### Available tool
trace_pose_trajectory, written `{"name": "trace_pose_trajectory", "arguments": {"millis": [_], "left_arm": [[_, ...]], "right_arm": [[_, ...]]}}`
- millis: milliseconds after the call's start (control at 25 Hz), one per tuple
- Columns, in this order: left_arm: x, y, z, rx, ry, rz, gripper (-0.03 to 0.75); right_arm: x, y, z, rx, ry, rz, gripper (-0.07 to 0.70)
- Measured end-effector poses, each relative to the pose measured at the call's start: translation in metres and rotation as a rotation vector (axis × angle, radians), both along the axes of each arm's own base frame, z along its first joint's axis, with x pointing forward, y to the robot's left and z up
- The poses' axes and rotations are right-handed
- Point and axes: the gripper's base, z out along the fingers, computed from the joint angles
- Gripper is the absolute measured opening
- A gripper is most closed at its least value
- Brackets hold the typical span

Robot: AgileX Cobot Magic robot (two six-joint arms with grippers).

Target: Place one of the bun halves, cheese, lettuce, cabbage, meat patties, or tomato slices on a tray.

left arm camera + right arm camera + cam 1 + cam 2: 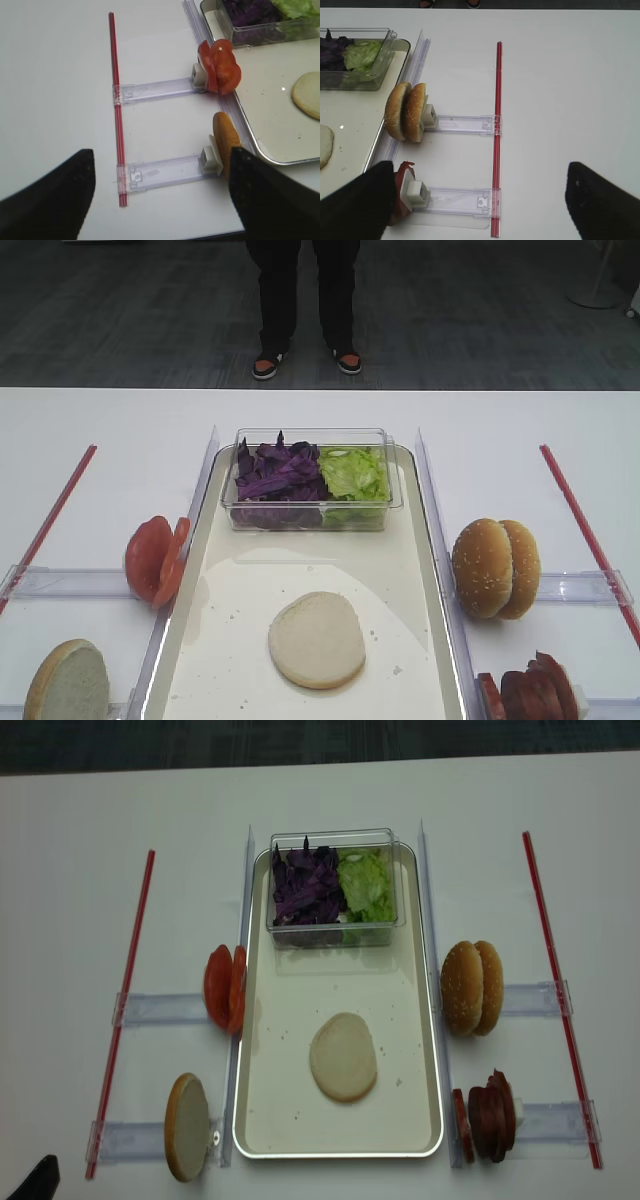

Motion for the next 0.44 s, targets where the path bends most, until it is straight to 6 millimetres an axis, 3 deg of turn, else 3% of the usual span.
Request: {"name": "trace_pose_trajectory", "arguments": {"millis": [440], "left_arm": [[0.0000,0.0000,-0.0001,0.000,0.000,0.000,0.523]], "right_arm": [[0.0000,0.0000,0.0000,0.000,0.000,0.000,0.693]]}}
